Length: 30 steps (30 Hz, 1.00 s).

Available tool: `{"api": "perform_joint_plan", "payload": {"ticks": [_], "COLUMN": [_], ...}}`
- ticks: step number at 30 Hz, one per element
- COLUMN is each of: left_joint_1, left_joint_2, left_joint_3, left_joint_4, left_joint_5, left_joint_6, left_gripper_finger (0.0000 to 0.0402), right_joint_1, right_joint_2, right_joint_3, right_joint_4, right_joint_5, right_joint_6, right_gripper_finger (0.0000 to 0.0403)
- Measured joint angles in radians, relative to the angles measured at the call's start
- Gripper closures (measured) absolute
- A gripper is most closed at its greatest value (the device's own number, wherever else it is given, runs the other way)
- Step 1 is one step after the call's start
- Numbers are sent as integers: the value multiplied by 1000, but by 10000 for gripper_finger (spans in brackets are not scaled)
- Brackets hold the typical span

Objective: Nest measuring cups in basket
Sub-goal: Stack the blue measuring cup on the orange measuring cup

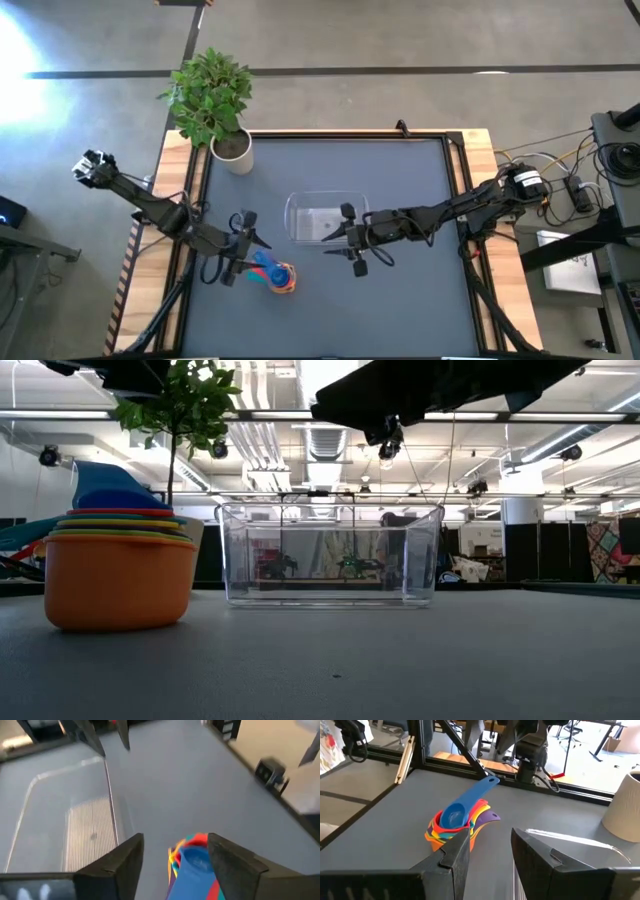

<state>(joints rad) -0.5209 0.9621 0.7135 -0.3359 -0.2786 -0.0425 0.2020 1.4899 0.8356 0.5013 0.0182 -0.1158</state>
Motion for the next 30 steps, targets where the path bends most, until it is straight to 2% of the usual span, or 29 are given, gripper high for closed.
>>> {"api": "perform_joint_plan", "payload": {"ticks": [7,13,17,24,30], "left_joint_1": [0,-1,-2,-2,3], "left_joint_2": [151,339,439,546,584], "left_joint_3": [139,307,405,465,449], "left_joint_4": [-171,-478,-618,-726,-718], "left_joint_5": [-2,18,47,95,57], "left_joint_6": [-7,-76,-81,-19,17], "left_gripper_finger": [168,168,168,167,169], "right_joint_1": [0,-9,-9,-6,13], "right_joint_2": [0,0,0,0,0], "right_joint_3": [0,0,0,-2,-3], "right_joint_4": [-35,-39,-63,-87,-101], "right_joint_5": [0,0,0,0,0], "right_joint_6": [-22,-52,-35,28,47], "right_gripper_finger": [268,268,268,268,268]}}
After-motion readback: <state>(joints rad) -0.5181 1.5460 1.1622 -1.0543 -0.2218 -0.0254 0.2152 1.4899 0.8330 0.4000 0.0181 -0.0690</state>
